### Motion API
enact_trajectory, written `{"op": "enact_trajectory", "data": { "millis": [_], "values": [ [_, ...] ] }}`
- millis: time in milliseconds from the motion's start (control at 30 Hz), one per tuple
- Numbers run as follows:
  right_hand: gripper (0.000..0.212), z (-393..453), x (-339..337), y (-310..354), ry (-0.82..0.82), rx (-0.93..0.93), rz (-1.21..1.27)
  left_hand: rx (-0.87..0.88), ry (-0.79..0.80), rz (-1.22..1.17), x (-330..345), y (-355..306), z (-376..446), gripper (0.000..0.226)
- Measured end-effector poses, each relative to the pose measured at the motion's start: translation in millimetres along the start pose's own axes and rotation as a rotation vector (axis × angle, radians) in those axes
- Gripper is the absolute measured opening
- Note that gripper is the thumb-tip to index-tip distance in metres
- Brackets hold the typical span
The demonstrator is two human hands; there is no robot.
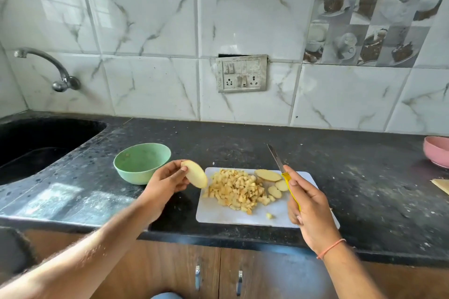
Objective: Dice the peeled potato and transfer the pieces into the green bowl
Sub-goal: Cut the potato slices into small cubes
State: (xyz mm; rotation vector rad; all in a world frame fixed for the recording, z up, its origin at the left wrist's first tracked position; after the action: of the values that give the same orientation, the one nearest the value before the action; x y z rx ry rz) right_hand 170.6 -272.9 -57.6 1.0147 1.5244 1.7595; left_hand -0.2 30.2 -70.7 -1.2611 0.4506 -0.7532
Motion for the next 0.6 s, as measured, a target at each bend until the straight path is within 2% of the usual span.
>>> {"op": "enact_trajectory", "data": {
  "millis": [133, 233, 333, 433, 600],
  "values": [
    [0.038, -9.0, 13.3, 2.1, -0.031, -0.036, -0.286, -0.005, -0.126, -0.202, -16.4, 5.6, -8.3, 0.014],
    [0.042, -17.8, 39.9, 1.5, -0.03, -0.079, -0.694, -0.007, -0.111, -0.189, -15.6, 3.0, -8.7, 0.014],
    [0.045, -32.1, 74.5, 3.8, 0.016, -0.135, -0.986, -0.011, -0.086, -0.193, -14.1, 2.2, -8.5, 0.013],
    [0.053, -57.0, 110.1, 6.8, 0.078, -0.266, -1.268, -0.013, -0.081, -0.197, -15.8, 4.2, -6.7, 0.013],
    [0.058, -71.6, 140.4, -3.5, 0.158, -0.249, -1.458, -0.017, -0.085, -0.199, -16.0, 6.9, -4.8, 0.014]
  ]
}}
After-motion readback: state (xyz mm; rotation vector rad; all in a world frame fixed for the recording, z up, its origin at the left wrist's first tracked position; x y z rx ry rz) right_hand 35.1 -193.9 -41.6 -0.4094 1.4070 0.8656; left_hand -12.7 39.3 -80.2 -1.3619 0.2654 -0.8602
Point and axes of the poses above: each hand's wrist, its own z-axis towards the middle knuckle, its own x-axis out of the palm, y = z × x, the point moved 3 cm from there along z, towards the middle knuckle, and after that the axes turned 10 degrees about x, right-handed, at the moved point
